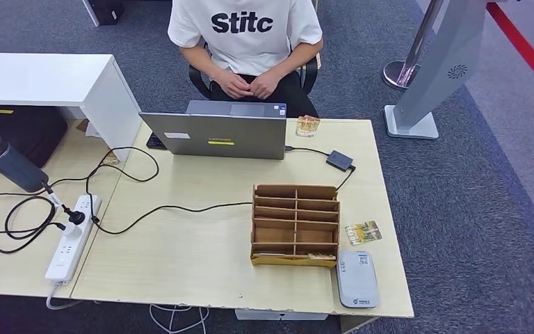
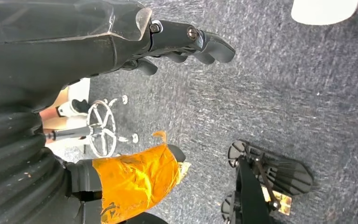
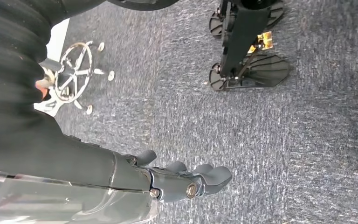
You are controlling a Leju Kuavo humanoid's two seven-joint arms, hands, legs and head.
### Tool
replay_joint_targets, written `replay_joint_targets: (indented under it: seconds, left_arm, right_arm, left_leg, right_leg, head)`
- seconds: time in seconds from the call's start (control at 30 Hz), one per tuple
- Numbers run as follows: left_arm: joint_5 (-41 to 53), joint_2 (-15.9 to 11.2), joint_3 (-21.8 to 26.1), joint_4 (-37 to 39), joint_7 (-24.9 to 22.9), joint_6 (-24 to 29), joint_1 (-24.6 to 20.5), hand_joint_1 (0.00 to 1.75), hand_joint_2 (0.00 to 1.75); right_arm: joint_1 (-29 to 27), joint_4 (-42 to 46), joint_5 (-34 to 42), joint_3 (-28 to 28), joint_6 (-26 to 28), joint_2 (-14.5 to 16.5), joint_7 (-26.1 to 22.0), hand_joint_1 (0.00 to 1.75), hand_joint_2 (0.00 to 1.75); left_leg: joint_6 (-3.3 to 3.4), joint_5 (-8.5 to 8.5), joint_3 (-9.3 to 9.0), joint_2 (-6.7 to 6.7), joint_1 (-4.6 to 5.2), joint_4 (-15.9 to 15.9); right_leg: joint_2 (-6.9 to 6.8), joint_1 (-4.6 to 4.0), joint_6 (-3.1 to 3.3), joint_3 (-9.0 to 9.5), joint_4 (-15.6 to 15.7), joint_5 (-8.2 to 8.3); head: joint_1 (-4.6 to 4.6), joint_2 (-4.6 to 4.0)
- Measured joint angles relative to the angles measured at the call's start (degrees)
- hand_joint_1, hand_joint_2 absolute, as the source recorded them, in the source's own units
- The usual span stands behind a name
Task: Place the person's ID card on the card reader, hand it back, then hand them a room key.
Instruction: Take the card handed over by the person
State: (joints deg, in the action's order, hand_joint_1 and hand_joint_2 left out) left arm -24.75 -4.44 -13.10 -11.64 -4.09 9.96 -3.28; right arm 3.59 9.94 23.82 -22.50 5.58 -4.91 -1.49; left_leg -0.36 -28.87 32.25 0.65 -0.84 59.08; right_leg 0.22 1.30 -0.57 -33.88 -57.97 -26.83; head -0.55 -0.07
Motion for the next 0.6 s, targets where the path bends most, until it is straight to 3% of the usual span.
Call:
replay_joint_targets:
  seconds: [0.07,0.57,0.6]
  left_arm:
    - [0.07,-0.04,-0.54,0.2,0.59,0.89,-0.17,0.0,1.75]
    - [0.21,-0.05,-2.53,1.14,-1.28,3.08,-0.85,0.0,1.75]
    - [0.27,-0.05,-2.72,1.2,-1.33,3.08,-0.88,0.0,1.75]
  right_arm:
    - [0.08,-0.2,0.84,-0.05,-0.34,-0.11,0.13,0.0,0.0]
    - [0.28,-0.87,2.13,-0.62,-0.81,-0.54,1.1,0.0,0.0]
    - [0.28,-0.88,3.19,-0.52,-1.27,-0.54,1.23,0.0,0.44]
  left_leg:
    - [0.0,0.0,0.0,0.0,0.0,0.0]
    - [0.0,0.0,0.0,0.0,0.0,0.0]
    - [0.0,0.0,0.0,0.0,0.0,0.0]
  right_leg:
    - [0.0,0.0,0.0,0.0,0.0,0.0]
    - [0.01,0.0,0.0,0.0,0.0,0.0]
    - [0.01,0.0,0.0,0.0,0.0,0.0]
  head:
    - [0.01,0.0]
    - [0.0,0.0]
    - [0.0,0.0]
